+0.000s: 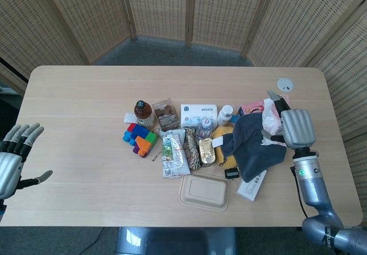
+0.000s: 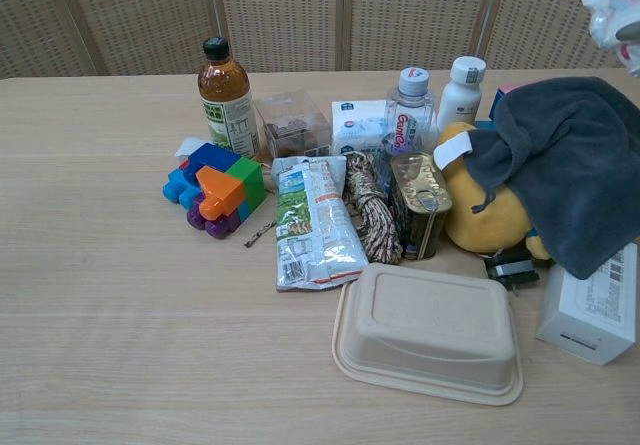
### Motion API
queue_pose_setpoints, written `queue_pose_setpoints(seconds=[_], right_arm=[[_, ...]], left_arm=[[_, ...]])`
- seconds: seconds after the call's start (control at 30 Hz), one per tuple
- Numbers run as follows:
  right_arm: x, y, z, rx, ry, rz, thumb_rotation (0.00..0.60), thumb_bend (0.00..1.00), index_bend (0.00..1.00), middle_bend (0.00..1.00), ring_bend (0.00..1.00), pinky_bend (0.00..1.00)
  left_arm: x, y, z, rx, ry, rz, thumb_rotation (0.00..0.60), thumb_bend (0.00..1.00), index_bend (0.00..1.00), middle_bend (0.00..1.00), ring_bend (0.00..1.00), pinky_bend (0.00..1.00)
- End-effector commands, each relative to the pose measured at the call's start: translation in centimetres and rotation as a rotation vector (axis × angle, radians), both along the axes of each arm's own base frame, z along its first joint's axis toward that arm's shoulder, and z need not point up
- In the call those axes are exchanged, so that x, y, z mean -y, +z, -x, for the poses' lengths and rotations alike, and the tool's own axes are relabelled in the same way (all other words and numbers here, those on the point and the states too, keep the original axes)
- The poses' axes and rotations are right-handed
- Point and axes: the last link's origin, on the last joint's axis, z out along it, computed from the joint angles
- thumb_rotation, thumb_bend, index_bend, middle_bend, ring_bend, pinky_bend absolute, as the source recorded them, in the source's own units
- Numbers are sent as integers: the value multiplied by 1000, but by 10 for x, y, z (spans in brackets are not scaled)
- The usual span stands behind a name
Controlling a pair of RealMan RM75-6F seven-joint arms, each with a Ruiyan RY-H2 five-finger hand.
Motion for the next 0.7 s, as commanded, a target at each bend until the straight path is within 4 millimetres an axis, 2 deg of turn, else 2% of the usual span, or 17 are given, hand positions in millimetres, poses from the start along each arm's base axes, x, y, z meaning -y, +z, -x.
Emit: queue_pose_setpoints(seconds=[0.03,0.43,0.7], right_arm=[[2,11,-9,22,26,19,600,166,37,257,860,852],[5,42,-39,64,105,87,600,166,37,257,860,851],[2,52,-48,62,117,98,600,165,37,257,860,851]], left_arm=[[1,1,-1,1,-2,-2,600,133,0,0,0,0],[4,4,0,6,-4,-14,600,134,0,0,0,0],[0,1,1,15,-5,-6,600,135,0,0,0,0]])
